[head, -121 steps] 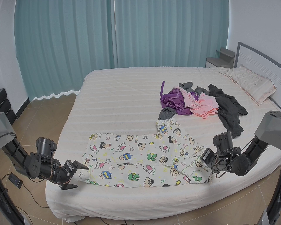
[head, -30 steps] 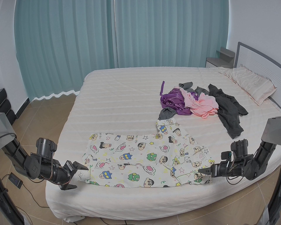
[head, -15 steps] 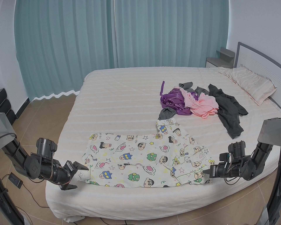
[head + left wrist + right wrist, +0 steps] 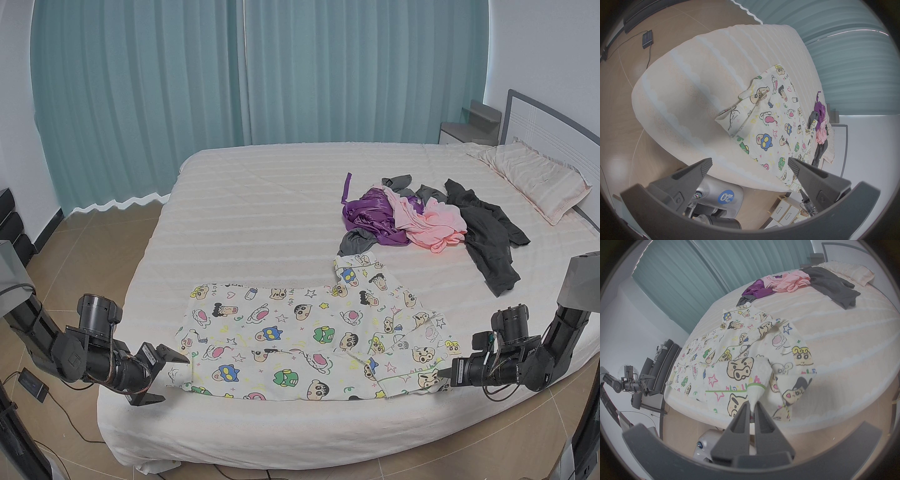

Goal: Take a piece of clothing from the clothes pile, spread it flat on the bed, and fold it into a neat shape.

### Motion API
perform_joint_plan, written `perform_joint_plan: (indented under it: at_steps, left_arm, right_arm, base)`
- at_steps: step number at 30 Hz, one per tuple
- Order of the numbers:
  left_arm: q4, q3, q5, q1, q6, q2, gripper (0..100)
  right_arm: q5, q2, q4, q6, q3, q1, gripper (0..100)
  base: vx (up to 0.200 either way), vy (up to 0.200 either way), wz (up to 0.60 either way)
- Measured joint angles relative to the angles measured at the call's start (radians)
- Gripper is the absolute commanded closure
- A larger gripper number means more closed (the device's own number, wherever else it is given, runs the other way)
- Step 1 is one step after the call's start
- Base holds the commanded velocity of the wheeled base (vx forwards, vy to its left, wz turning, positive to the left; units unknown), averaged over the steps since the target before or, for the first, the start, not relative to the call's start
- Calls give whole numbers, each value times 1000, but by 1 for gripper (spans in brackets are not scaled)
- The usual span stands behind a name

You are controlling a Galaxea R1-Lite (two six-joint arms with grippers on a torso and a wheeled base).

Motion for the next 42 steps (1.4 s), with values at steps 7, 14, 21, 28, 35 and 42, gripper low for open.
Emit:
perform_joint_plan:
  at_steps: [7,14,21,28,35,42]
  left_arm:
    - [0,1,0,0,0,0,0]
    - [-1,6,0,0,0,0,0]
    - [0,6,1,-1,0,0,0]
    - [0,6,1,0,1,0,0]
    - [0,6,3,0,1,0,0]
    - [-1,6,9,-1,1,0,0]
  right_arm:
    - [-3,-90,13,87,53,37,100]
    - [-3,-149,93,119,66,57,100]
    - [-10,-166,140,128,78,77,0]
    - [-44,-177,137,122,81,94,0]
    - [-48,-218,137,137,45,150,0]
    - [-109,-164,142,242,-119,320,0]
  base:
    - [0,0,0]
    - [0,0,0]
    - [0,0,0]
    - [0,0,0]
    - [0,0,0]
    - [0,0,0]
